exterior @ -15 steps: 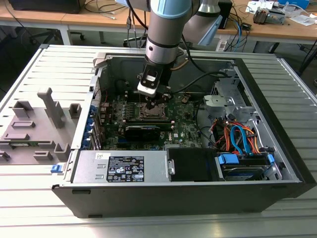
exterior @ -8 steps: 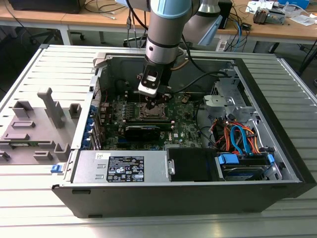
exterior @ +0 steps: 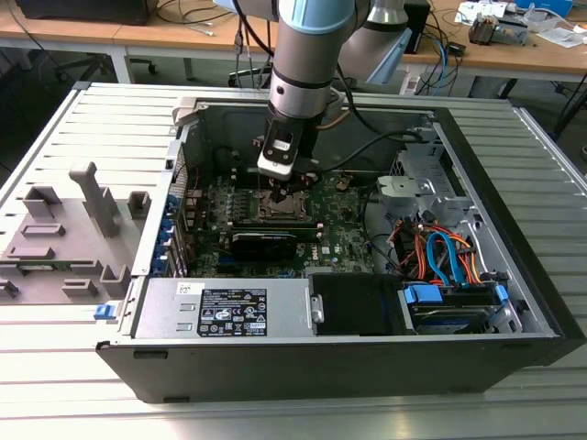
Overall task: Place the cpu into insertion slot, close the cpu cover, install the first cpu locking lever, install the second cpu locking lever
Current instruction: 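Install the first cpu locking lever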
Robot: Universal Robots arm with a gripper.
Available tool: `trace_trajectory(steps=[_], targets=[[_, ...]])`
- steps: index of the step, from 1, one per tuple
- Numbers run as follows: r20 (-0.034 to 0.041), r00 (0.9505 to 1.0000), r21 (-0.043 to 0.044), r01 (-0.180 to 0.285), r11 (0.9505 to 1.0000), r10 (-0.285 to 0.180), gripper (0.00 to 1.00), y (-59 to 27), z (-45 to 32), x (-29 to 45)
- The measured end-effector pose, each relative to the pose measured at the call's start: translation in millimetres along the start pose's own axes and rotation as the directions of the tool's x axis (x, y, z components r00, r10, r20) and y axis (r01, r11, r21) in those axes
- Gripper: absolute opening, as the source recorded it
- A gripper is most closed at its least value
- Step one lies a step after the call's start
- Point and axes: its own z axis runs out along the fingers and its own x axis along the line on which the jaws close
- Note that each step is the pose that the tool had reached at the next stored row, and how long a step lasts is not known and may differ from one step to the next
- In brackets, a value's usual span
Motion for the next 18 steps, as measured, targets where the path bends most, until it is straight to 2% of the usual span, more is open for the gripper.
trace_trajectory(steps=[18], targets=[[0.0018,0.9969,0.0020,0.078,0.9969,-0.078,0.11,0.0,0.0,0.0]])
